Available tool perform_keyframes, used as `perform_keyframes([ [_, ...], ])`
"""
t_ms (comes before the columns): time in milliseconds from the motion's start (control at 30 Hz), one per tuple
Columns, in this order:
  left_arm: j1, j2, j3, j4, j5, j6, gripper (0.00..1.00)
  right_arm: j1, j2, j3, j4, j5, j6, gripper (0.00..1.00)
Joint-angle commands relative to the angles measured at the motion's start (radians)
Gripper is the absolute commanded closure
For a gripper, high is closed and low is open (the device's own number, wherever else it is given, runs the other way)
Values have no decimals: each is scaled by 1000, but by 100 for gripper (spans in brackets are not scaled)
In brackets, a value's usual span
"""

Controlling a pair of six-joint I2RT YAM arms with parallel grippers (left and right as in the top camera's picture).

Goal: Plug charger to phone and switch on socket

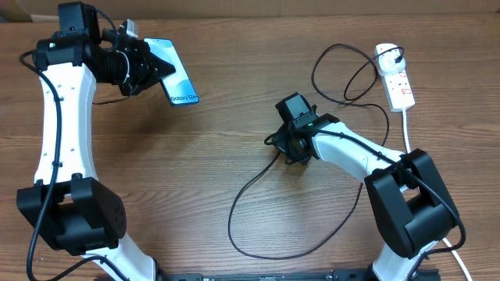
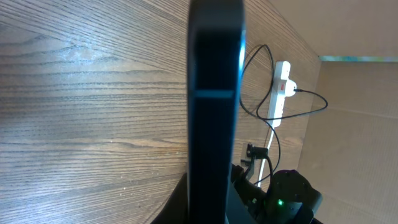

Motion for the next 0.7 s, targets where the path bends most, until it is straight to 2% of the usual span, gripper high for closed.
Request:
perform_keyframes([
  [0, -7, 2, 9, 1, 20, 27, 95, -2, -12, -10, 6, 17, 0, 91],
  [133, -7, 2, 9, 1, 20, 27, 96, -2, -12, -10, 21, 16, -38, 96],
  [300, -7, 2, 9, 0, 35, 42, 96, -5, -14, 2, 36, -26, -133, 96],
  [367, -7, 2, 9, 2, 120, 90, 96, -6, -21, 19, 35, -80, -182, 96],
  [500, -7, 2, 9, 27, 409, 213, 96, -6, -72, 59, 33, -261, -303, 96],
  [667, -6, 2, 9, 85, 537, 207, 96, -6, -212, 76, 30, -551, -445, 96],
])
